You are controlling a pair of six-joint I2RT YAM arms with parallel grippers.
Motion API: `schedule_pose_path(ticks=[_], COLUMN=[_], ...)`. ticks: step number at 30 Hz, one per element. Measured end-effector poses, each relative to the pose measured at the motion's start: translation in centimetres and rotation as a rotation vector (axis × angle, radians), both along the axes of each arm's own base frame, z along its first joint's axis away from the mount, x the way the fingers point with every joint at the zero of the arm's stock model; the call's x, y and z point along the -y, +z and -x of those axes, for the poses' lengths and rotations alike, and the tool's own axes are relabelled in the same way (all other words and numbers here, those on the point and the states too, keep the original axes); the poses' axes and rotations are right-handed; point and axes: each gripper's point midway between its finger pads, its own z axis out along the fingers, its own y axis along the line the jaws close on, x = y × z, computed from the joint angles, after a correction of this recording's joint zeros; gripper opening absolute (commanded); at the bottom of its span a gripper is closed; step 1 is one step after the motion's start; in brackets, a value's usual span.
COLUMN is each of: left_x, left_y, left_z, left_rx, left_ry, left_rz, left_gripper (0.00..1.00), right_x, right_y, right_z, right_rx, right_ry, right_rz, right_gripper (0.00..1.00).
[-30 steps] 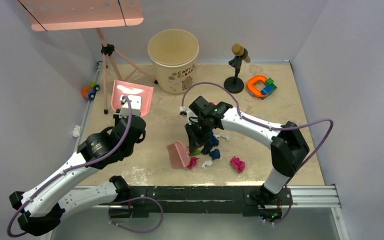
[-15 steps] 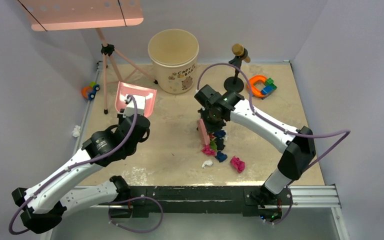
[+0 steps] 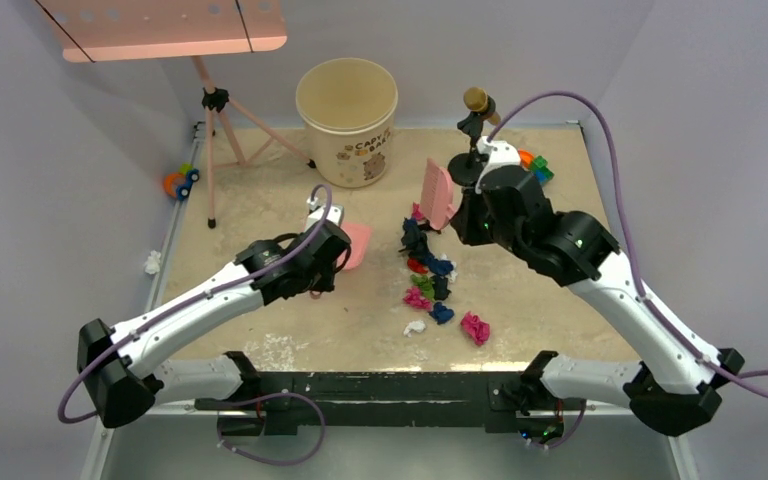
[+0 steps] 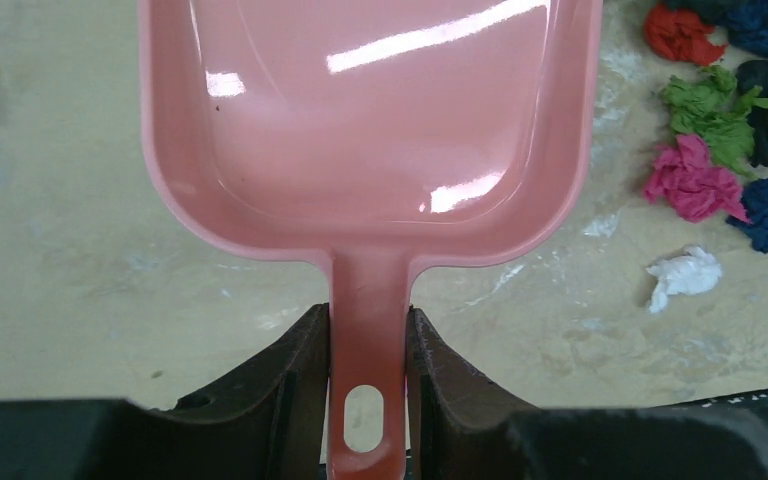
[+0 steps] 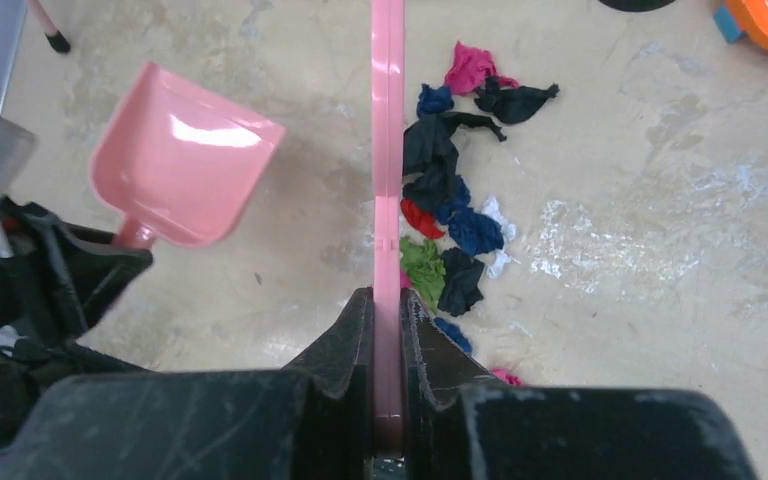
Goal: Sweep away the paper scraps from the table
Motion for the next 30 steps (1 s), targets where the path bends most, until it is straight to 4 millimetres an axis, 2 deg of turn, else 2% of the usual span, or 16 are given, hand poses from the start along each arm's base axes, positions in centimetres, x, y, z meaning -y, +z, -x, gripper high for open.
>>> schedule_pose_path(ticks=[3, 10, 14, 19, 23, 27, 30], left_x=[2.1, 5.8, 6.9, 7.0, 7.2, 8.0, 8.1], left_y=[-2.2, -6.3, -8.5, -10.5, -11.8, -11.7, -11.9], left_z=[-0.1, -1.8, -3.5, -5.0, -5.6, -6.1, -6.2], left_rx=[-0.064, -0.113, -0.085, -0.05, -0.049, -0.03, -0.022], left_ry=[-0.016, -0.029, -0.008, 0.02, 0.016, 0.013, 0.014], left_rz=[0.036, 0.056, 0.039, -0.008, -0.037, -0.006, 0.006], left_gripper=[0.0, 0.0, 0.0, 0.0, 0.16, 0.36, 0.61], right_x=[1.2, 3.0, 4.0, 5.4, 6.2, 6.3, 6.3], right_y=[0.3, -3.2, -2.4, -0.3, -0.1, -0.5, -0.6], right_z=[0.4, 0.7, 1.1, 1.7, 2.4, 2.6, 2.6], right_rx=[0.046, 0.039, 0.078, 0.151, 0.174, 0.168, 0.163], right_ry=[-0.035, -0.093, -0.114, -0.152, -0.171, -0.18, -0.184], right_rz=[-0.033, 0.015, -0.005, -0.071, -0.113, -0.126, -0.129], right_gripper=[0.0, 0.0, 0.0, 0.0, 0.0, 0.0, 0.0])
